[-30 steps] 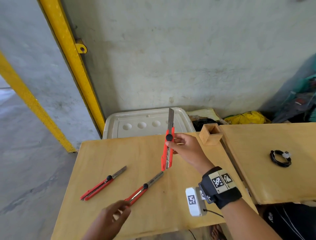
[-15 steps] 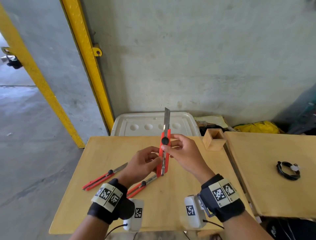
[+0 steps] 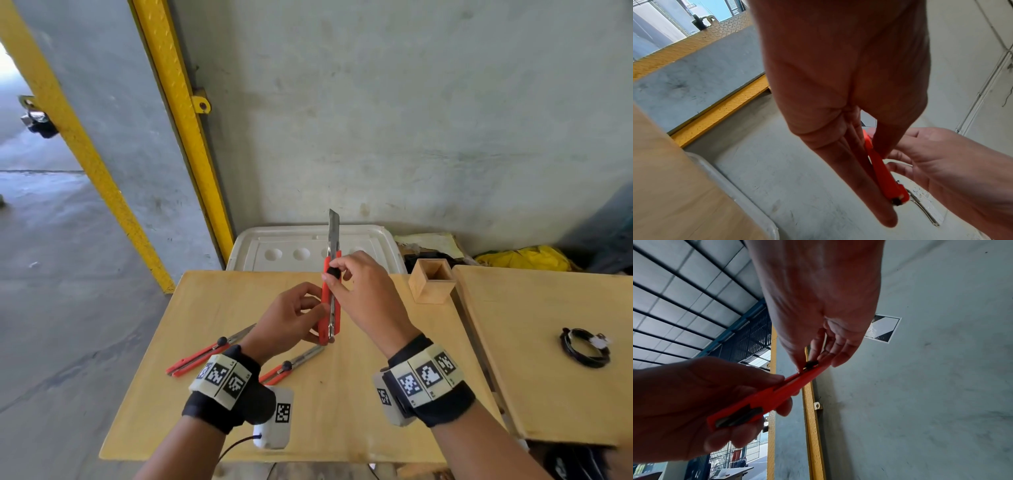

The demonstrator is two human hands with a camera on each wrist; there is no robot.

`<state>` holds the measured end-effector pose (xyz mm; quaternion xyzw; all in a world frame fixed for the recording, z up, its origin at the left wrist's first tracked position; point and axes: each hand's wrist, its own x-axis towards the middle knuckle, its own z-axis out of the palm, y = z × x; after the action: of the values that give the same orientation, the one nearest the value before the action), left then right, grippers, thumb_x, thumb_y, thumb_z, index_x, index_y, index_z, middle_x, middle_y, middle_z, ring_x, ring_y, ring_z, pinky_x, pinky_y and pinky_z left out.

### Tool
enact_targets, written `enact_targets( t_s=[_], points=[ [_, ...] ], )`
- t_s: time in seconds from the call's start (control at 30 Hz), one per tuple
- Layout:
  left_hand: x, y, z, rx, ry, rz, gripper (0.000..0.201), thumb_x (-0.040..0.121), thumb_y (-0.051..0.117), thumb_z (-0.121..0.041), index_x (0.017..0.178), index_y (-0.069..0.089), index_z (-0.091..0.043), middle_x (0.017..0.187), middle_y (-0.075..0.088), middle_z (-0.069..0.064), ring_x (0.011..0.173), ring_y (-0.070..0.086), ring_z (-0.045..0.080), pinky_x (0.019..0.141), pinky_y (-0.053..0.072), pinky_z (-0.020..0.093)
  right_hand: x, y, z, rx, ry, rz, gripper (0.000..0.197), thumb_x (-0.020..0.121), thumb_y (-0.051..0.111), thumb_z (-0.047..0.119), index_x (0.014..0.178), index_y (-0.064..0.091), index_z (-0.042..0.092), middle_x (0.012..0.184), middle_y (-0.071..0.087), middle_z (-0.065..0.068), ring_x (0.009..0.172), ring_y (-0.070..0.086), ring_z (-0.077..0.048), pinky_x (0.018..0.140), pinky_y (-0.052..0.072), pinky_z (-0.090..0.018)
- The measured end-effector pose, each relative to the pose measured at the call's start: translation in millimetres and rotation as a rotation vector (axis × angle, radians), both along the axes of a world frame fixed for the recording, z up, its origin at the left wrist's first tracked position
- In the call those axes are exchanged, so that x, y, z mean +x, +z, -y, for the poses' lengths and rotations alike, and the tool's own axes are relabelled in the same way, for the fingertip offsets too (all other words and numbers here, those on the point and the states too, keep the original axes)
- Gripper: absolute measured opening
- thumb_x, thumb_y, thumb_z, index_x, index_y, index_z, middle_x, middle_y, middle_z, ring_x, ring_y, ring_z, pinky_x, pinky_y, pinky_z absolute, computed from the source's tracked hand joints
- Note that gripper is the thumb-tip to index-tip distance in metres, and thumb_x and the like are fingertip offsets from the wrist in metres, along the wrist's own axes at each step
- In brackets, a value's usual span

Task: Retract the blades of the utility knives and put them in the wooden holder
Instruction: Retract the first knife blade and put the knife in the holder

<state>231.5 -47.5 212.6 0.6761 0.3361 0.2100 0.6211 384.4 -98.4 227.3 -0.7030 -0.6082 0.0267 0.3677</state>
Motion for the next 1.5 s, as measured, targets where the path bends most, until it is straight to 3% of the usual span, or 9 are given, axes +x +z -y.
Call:
enact_targets(
  t_s=[0.13, 0.2, 0.37, 0.43, 0.53, 0.67, 0.9, 1.17, 1.5],
  points=[
    [-3.8, 1.8, -3.2, -0.028, 0.024, 0.007, 0.019, 0.097, 0.055, -0.010, 0.113, 0.055, 0.001, 0.095, 0.072, 0.025, 0.077, 0.074, 0.037, 0.065, 0.063, 0.035, 2.8, 4.4, -4.3, -0.051, 0.142, 0.056, 0.024, 0.095, 0.058, 0.023, 0.118, 0.064, 0.020, 0.119, 0.060, 0.007, 0.109, 0.054, -0.006, 0.095, 0.044, -0.019],
    [-5.3, 1.8, -4.7, -0.031, 0.029, 0.008, 0.018, 0.097, 0.055, -0.011, 0.112, 0.056, -0.001, 0.093, 0.072, 0.022, 0.078, 0.074, 0.037, 0.067, 0.063, 0.037, 3.8, 5.1, -5.3, -0.057, 0.168, 0.069, 0.027, 0.095, 0.058, 0.023, 0.122, 0.061, 0.023, 0.122, 0.060, 0.007, 0.115, 0.051, -0.006, 0.097, 0.043, -0.021],
    [-4.4, 2.2, -5.5, -0.031, 0.029, 0.019, 0.018, 0.097, 0.055, -0.011, 0.113, 0.056, -0.003, 0.089, 0.073, 0.017, 0.076, 0.075, 0.032, 0.069, 0.063, 0.038, 1.9, 2.4, -8.7, 0.004, 0.029, -0.020, 0.031, 0.087, 0.064, 0.044, 0.112, 0.059, 0.027, 0.106, 0.055, 0.014, 0.092, 0.051, 0.001, 0.074, 0.048, -0.015],
    [-3.6, 2.8, -6.0, -0.027, 0.029, 0.017, 0.019, 0.097, 0.055, -0.011, 0.114, 0.055, -0.002, 0.091, 0.073, 0.018, 0.077, 0.075, 0.033, 0.069, 0.063, 0.038, 0.9, 1.3, -11.4, -0.003, -0.010, -0.029, 0.027, 0.087, 0.064, 0.044, 0.107, 0.061, 0.026, 0.097, 0.054, 0.015, 0.085, 0.051, 0.000, 0.069, 0.047, -0.014],
    [-3.9, 3.1, -8.0, -0.027, 0.027, 0.012, 0.019, 0.097, 0.054, -0.012, 0.113, 0.055, -0.003, 0.095, 0.073, 0.022, 0.081, 0.075, 0.034, 0.069, 0.063, 0.037, 1.9, 2.2, -14.4, -0.047, 0.058, -0.011, 0.025, 0.091, 0.063, 0.034, 0.113, 0.062, 0.024, 0.102, 0.054, 0.014, 0.088, 0.050, 0.001, 0.072, 0.044, -0.010],
    [-6.1, 0.8, -11.6, -0.043, 0.041, 0.031, 0.017, 0.097, 0.054, -0.013, 0.112, 0.055, -0.005, 0.096, 0.073, 0.022, 0.082, 0.075, 0.034, 0.073, 0.063, 0.041, 6.0, 8.2, -15.5, -0.079, 0.180, 0.028, 0.031, 0.093, 0.060, 0.026, 0.124, 0.059, 0.025, 0.122, 0.055, 0.010, 0.106, 0.049, -0.001, 0.088, 0.042, -0.015],
    [-3.2, 1.4, -14.9, -0.068, 0.044, 0.055, 0.019, 0.099, 0.051, -0.013, 0.115, 0.055, -0.005, 0.100, 0.073, 0.023, 0.086, 0.075, 0.032, 0.071, 0.063, 0.035, 7.4, 4.1, -24.9, -0.060, 0.091, 0.002, 0.026, 0.093, 0.060, 0.034, 0.116, 0.063, 0.024, 0.106, 0.055, 0.013, 0.089, 0.048, 0.001, 0.069, 0.036, -0.006],
    [-6.3, 0.6, -23.1, -0.157, 0.088, 0.137, 0.019, 0.101, 0.047, -0.014, 0.116, 0.056, -0.007, 0.106, 0.072, 0.020, 0.092, 0.074, 0.033, 0.081, 0.061, 0.043, 4.4, -1.4, -27.5, -0.100, 0.170, 0.021, 0.026, 0.094, 0.060, 0.031, 0.118, 0.064, 0.023, 0.109, 0.058, 0.009, 0.094, 0.050, -0.001, 0.079, 0.043, -0.016],
    [-13.1, -2.6, -33.2, -0.222, 0.107, 0.200, 0.022, 0.102, 0.043, -0.013, 0.118, 0.057, -0.005, 0.109, 0.070, 0.016, 0.090, 0.073, 0.025, 0.084, 0.060, 0.043, -5.5, -12.2, -20.5, -0.119, 0.217, 0.010, 0.030, 0.093, 0.061, 0.033, 0.121, 0.064, 0.024, 0.111, 0.057, 0.008, 0.098, 0.050, -0.001, 0.077, 0.042, -0.012]
  ],
)
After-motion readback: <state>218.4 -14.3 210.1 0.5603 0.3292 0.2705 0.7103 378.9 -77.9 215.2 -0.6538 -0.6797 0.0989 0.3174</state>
